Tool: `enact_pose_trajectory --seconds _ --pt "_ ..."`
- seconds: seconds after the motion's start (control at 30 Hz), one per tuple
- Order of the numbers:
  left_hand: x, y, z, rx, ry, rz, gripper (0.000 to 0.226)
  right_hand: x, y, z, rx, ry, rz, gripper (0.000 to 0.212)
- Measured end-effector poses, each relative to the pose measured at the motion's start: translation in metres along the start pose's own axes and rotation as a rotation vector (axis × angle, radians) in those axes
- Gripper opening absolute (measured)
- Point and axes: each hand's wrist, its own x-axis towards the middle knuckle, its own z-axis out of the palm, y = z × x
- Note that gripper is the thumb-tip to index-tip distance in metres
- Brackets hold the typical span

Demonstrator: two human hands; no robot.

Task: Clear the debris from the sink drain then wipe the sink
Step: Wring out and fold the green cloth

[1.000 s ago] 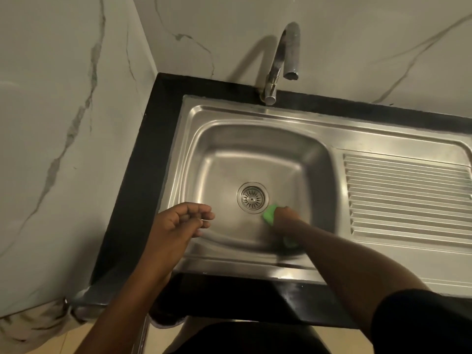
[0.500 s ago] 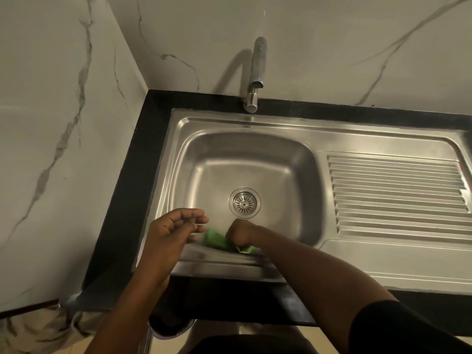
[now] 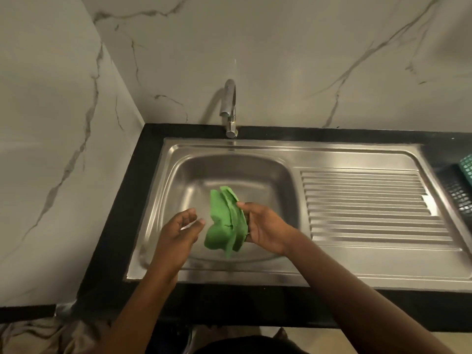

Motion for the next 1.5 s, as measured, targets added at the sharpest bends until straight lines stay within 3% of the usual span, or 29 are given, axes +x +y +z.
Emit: enact_pose_trajectory --seconds 0.1,0.27,0.53,0.77,1.33,1.5 --pt "-0.008 0.003 0.027 0.031 -0.076 -0.037 0.047 -0.038 -0.005 0.002 -0.081 0.004 -0.119 0.04" --pt "-0.038 0.008 0.069 0.036 -0.23 0.04 0.015 -0.092 0.007 -0.009 -0.112 0.1 -0.215 0.037" --pt "-0.09 -0.023 0.134 0.197 -0.311 0.127 0.036 -0.168 0.051 -0.06 -0.038 0.182 -0.25 0.036" --pt "-0.103 -0.03 0.178 0.202 -0.408 0.091 0.034 -0.216 0.066 -0.097 -0.019 0.315 -0.277 0.037" --pt "-0.118 0.001 0.273 0.288 -0.836 0.138 0.039 -0.307 0.079 -0.127 0.057 0.774 -0.536 0.035" --pt "-0.145 0.0 0.329 0.32 -0.849 0.168 0.037 -0.35 0.08 -0.17 0.096 0.809 -0.567 0.034"
